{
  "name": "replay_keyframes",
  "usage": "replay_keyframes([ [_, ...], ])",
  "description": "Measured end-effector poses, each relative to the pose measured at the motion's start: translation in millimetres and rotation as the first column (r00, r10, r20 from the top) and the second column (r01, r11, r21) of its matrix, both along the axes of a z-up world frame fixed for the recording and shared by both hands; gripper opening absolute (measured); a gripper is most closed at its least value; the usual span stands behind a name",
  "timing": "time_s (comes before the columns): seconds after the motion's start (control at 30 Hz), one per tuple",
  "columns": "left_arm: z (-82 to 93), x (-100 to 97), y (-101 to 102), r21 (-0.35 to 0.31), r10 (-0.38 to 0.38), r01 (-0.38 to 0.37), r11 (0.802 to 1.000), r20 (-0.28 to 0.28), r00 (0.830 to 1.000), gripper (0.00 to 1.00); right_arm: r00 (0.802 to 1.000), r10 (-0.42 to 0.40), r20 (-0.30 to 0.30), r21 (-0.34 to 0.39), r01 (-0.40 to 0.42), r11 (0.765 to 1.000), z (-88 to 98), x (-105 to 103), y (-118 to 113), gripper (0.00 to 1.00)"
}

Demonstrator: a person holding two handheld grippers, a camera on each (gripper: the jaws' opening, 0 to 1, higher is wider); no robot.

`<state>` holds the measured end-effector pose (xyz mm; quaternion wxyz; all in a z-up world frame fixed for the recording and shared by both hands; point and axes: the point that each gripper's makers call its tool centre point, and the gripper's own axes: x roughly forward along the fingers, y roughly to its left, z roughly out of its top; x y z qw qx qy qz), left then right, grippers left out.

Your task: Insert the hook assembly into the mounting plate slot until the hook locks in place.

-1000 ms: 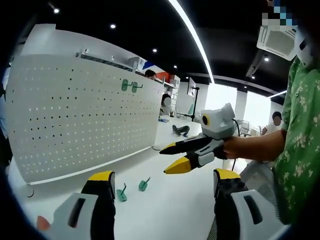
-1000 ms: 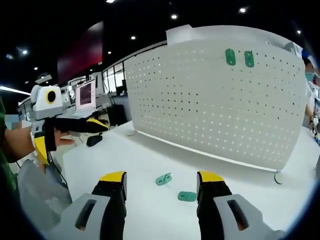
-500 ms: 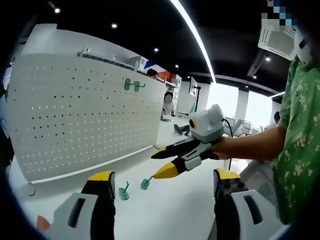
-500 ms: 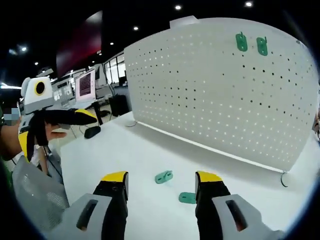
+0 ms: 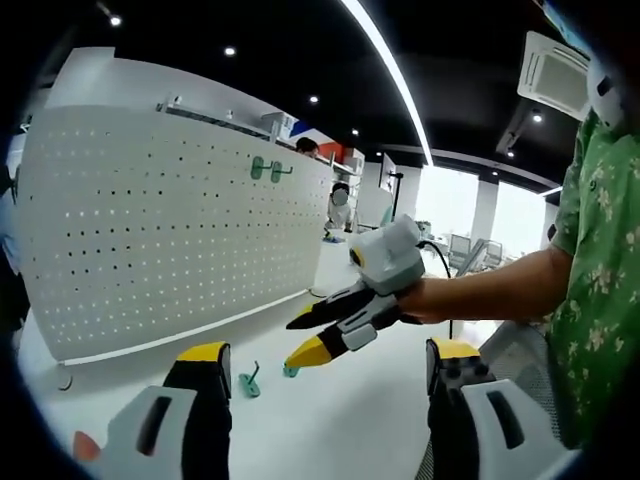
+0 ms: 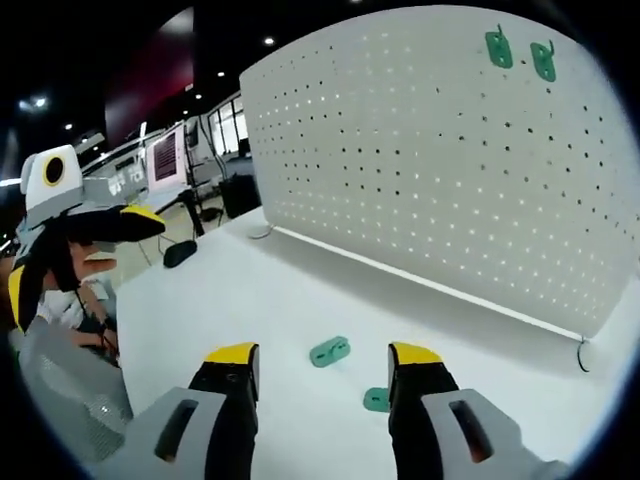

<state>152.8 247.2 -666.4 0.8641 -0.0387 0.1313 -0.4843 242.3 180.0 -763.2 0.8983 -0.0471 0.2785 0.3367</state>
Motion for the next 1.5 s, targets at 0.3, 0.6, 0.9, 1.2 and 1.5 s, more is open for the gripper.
replay_keyframes([
  [0.3,-2.7,1.2,2,-0.007,0.002,-0.002,1.0,-0.008,1.0,0.81,0.999,-0.01,-0.05,-0.009,0.01,1.0,-12.9,11,10,0.45],
  [0.6,-4.5,3.8,4,-0.008,0.002,-0.002,1.0,-0.011,1.0,0.8,0.991,-0.034,-0.127,-0.018,0.032,0.999,-31.8,18,15,0.4],
  [0.9,-5.0,4.3,4,-0.008,-0.004,0.004,1.0,-0.013,1.0,0.79,0.981,-0.063,-0.183,-0.021,0.06,0.998,-44.1,25,17,0.35],
  [1.2,-7.2,5.1,7,-0.009,-0.002,0.002,1.0,-0.017,1.0,0.78,0.968,-0.083,-0.235,-0.02,0.08,0.997,-54.4,28,18,0.29],
  [1.5,-10.3,6.1,6,-0.006,-0.006,0.005,1.0,-0.024,1.0,0.78,0.961,-0.088,-0.261,-0.019,0.086,0.996,-59.8,30,23,0.24],
])
